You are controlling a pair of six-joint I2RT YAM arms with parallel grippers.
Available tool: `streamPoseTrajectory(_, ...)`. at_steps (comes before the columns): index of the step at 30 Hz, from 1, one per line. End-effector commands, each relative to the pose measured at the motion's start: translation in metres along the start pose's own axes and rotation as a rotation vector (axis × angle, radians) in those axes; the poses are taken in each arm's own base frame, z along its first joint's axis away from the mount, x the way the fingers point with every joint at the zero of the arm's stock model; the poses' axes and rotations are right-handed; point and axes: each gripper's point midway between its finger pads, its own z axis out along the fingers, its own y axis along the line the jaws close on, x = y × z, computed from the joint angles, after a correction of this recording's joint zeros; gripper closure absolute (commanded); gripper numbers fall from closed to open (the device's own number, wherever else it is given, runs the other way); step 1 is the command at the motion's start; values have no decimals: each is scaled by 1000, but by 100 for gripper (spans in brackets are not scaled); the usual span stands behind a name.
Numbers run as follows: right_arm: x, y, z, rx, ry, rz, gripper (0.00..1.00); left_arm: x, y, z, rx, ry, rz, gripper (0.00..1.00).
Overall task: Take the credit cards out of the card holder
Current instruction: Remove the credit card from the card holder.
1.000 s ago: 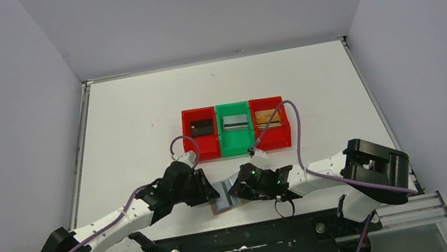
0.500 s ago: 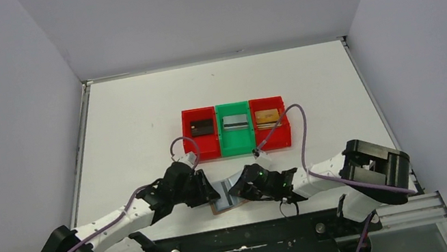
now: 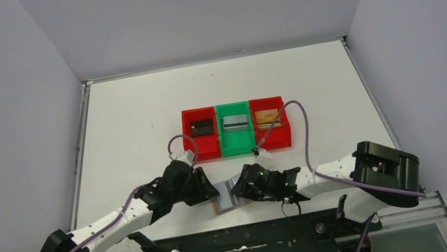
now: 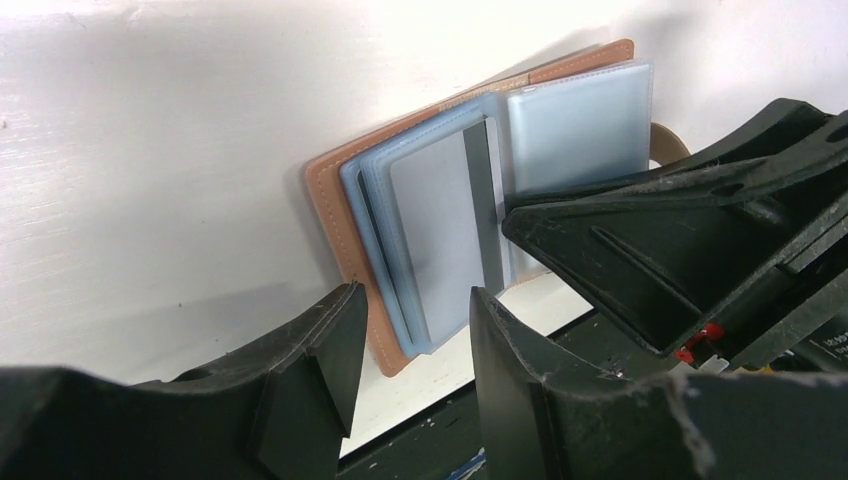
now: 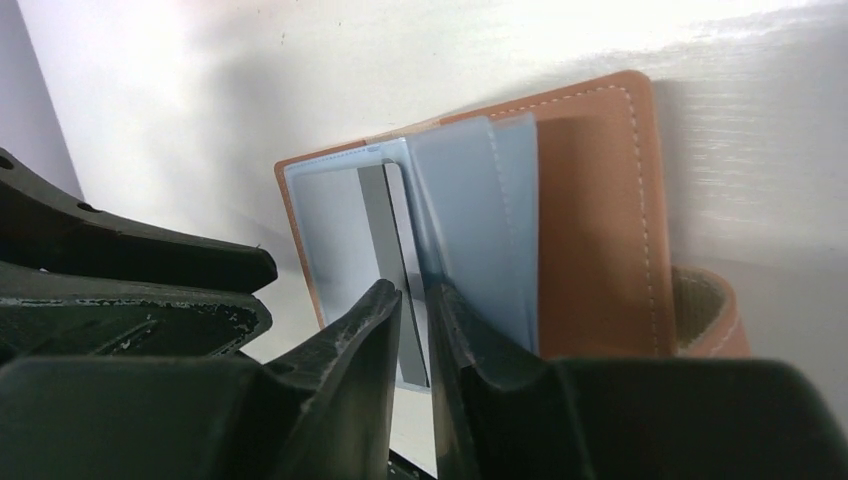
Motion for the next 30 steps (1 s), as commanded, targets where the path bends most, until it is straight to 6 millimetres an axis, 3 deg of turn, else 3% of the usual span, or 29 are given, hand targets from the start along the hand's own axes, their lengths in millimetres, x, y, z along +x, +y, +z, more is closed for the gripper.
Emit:
streamPoseTrajectory(1, -16, 11, -7, 28, -62, -107, 78, -20, -22, -5, 45, -47, 6, 58)
streamPoseTrajectory(6, -10, 15, 0, 41, -21, -167, 73, -19, -18, -6, 29, -48, 5, 58)
streamPoseTrajectory(11, 1, 10, 9, 69, 21, -158, 91, -18, -16, -10, 26, -57, 2, 58)
streamPoseTrajectory(15, 5, 2, 10, 101, 30, -130, 99, -18, -18, -10, 37, -53, 2, 58)
streamPoseTrajectory(24, 12, -40, 7, 172, 48, 16, 100, -17, -42, -3, 143, -19, 7, 58)
streamPoseTrajectory(30, 17, -52, 9, 178, 65, 47, 100, -20, -54, 1, 173, -9, 14, 59)
